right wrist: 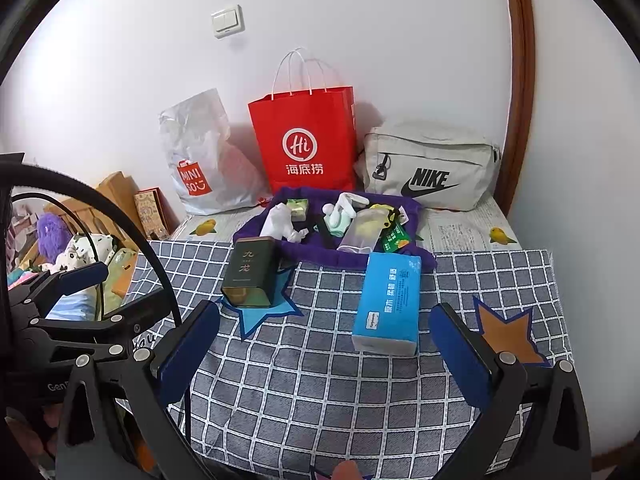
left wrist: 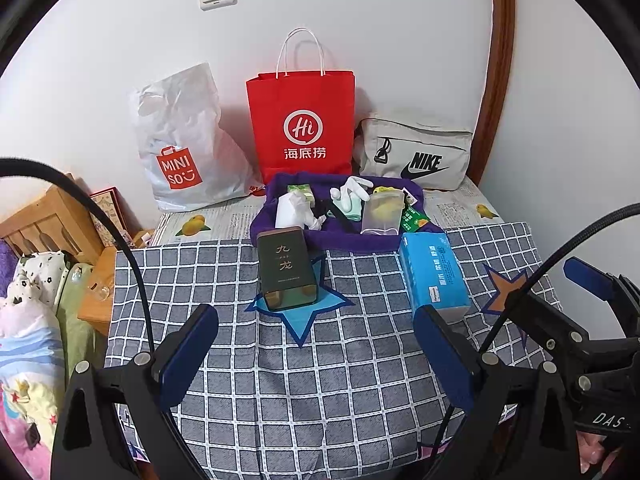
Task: Organize soft objects
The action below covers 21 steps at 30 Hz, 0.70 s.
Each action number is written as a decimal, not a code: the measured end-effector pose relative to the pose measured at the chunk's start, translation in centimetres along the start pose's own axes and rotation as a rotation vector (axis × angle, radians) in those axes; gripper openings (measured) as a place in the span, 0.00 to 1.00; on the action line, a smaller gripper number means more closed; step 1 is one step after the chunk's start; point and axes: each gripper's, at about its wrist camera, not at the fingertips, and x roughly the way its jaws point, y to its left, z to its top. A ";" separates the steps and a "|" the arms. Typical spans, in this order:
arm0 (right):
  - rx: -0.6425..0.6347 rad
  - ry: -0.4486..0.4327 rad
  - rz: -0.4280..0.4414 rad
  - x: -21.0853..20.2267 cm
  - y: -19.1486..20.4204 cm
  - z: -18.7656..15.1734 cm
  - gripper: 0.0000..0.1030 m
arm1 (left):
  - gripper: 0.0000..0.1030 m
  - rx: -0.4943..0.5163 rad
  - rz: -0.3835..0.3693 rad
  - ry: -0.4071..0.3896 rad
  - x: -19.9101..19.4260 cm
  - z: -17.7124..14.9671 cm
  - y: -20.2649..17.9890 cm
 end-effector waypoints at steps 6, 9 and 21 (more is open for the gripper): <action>-0.001 0.000 0.000 0.0 0.1 0.0 1.00 | 0.96 0.000 0.000 -0.001 0.0 0.1 0.1; -0.002 0.000 0.000 0.0 -0.1 0.1 1.00 | 0.96 0.000 0.000 -0.001 0.0 0.0 0.1; -0.003 0.000 0.001 0.0 -0.1 0.0 1.00 | 0.96 0.001 0.001 0.000 0.0 0.0 0.1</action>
